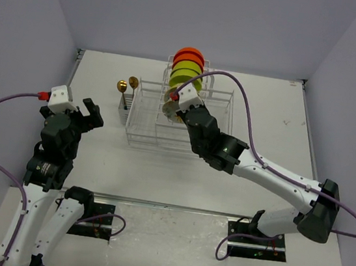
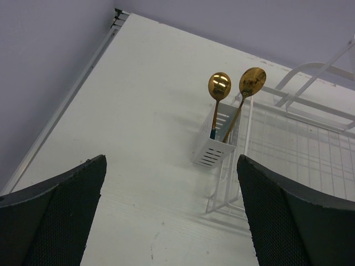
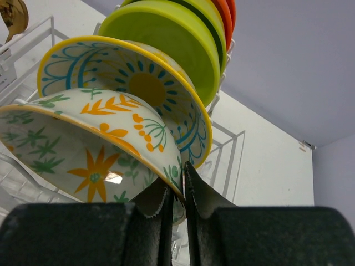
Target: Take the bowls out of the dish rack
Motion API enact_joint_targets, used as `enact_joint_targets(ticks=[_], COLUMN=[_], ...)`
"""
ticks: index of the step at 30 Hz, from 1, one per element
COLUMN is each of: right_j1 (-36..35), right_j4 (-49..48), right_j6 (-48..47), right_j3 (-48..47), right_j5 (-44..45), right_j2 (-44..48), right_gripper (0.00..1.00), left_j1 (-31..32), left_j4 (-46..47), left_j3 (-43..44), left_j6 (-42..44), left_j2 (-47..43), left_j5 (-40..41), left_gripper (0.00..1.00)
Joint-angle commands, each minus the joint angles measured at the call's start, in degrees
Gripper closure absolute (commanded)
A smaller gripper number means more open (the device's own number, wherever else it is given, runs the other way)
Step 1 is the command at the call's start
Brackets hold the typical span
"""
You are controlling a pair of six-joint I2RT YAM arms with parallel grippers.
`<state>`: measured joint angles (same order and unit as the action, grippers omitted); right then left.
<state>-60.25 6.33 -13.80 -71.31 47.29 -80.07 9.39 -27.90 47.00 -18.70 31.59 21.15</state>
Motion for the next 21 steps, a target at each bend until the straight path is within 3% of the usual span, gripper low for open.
enact_joint_targets(ticks=[1,6,21], right_j1=[-0.31,-0.40,-0.40], right_j4=[-5.80,-7.63,-13.36], right_j6=[-0.17,-0.26,-1.84], right_j3=[1.78,3.10,7.58], right_j5=[0.26,1.14,0.35], right_j2=[1.23,2.38,8.08], right_gripper=[0.94,1.00,1.00], left_j1=[-0.51,-0.51,-0.60], left_j4=[2.24,2.15,2.24], left_j3=[-0.24,-0.16,-0.16], left_j6=[0.77,0.86,0.94], left_j2=[-0.39,-0.13,0.22], left_j5=[-0.84,-0.93,-1.20], left_gripper=[0.00,0.00,0.00])
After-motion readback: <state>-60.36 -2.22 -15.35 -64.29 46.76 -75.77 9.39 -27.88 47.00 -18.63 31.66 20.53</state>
